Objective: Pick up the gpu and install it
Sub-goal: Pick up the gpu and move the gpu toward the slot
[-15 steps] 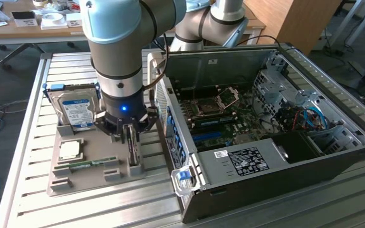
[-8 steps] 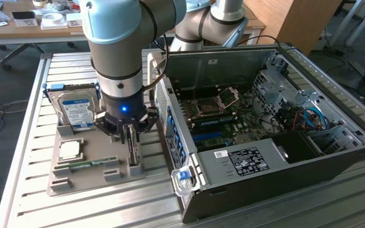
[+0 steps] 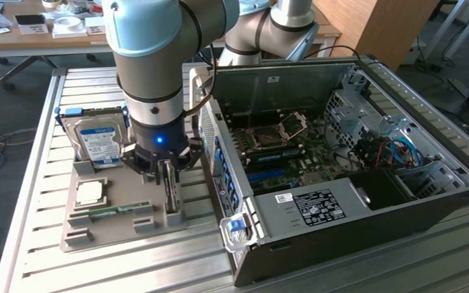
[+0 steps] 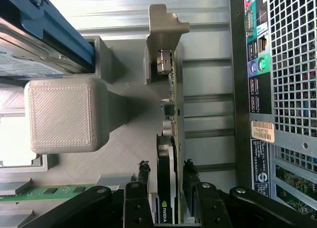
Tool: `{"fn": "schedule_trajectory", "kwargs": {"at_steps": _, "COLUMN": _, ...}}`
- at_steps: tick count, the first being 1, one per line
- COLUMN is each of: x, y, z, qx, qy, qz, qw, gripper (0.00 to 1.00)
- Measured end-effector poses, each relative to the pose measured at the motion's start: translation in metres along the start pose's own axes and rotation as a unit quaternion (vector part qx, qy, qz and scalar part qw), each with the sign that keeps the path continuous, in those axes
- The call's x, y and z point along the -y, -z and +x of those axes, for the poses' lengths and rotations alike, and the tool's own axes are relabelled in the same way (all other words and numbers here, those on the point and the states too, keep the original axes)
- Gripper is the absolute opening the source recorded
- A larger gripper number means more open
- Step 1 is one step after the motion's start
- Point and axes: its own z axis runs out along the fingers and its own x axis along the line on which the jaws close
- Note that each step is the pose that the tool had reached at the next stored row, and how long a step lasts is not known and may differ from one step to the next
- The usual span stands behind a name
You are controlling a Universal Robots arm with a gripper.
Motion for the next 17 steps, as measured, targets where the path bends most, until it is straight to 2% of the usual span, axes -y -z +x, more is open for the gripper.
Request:
{"fn": "schedule_trajectory", "kwargs": {"at_steps": 1, "x": 0.0000, "y": 0.0000, "z": 0.0000, "qx": 0.0000, "qy": 0.000, "qz": 0.0000, "qw": 1.0000, "gripper": 0.40}}
{"fn": "schedule_trajectory", "kwargs": {"at_steps": 2, "x": 0.0000, "y": 0.0000, "z": 0.0000, "qx": 0.0000, "qy": 0.000, "qz": 0.0000, "qw": 1.0000, "gripper": 0.34}}
{"fn": "schedule_trajectory", "kwargs": {"at_steps": 3, "x": 0.0000, "y": 0.0000, "z": 0.0000, "qx": 0.0000, "qy": 0.000, "qz": 0.0000, "qw": 1.0000, "gripper": 0.34}}
{"fn": "schedule_trajectory", "kwargs": {"at_steps": 4, "x": 0.0000, "y": 0.0000, "z": 0.0000, "qx": -0.0001, "qy": 0.000, "qz": 0.0000, "qw": 1.0000, "gripper": 0.27}}
{"fn": "schedule_trajectory", "kwargs": {"at_steps": 17, "x": 0.0000, "y": 0.0000, "z": 0.0000, "qx": 0.0000, "qy": 0.000, "qz": 0.0000, "qw": 1.0000, "gripper": 0.27}}
